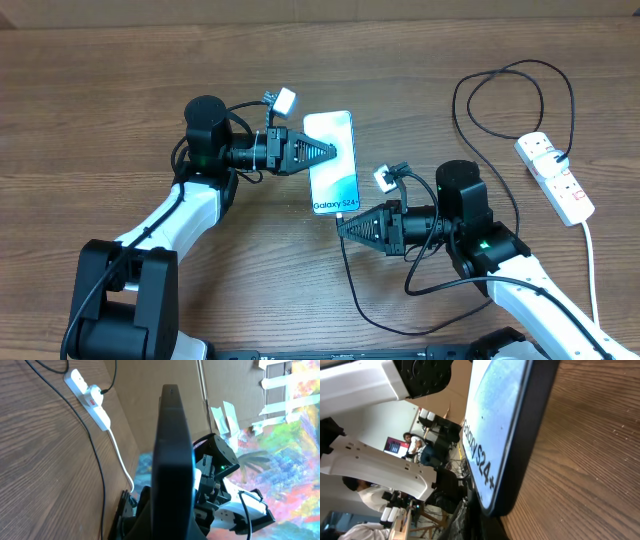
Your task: Plug charger to phone and switch on socket
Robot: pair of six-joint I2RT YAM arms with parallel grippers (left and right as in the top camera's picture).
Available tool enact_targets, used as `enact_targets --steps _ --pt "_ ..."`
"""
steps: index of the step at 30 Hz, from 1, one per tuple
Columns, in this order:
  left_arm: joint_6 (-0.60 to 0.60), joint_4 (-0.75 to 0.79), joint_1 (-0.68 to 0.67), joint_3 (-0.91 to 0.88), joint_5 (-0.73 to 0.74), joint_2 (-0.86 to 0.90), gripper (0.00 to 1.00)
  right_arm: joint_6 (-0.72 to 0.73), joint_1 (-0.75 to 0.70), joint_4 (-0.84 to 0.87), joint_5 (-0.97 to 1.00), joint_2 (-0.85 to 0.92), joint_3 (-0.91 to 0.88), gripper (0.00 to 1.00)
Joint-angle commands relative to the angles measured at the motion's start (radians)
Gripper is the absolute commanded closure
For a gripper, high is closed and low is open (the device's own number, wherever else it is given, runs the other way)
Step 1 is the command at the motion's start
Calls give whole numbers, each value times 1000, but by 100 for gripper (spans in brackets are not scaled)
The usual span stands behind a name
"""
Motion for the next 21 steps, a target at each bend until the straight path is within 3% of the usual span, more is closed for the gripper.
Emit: enact_targets --steps 1,21 --pt "7 7 -2 13 31 -14 96 18 -19 10 0 0 22 96" --pt "17 7 -2 13 26 -14 96 67 -16 -21 -45 0 22 96"
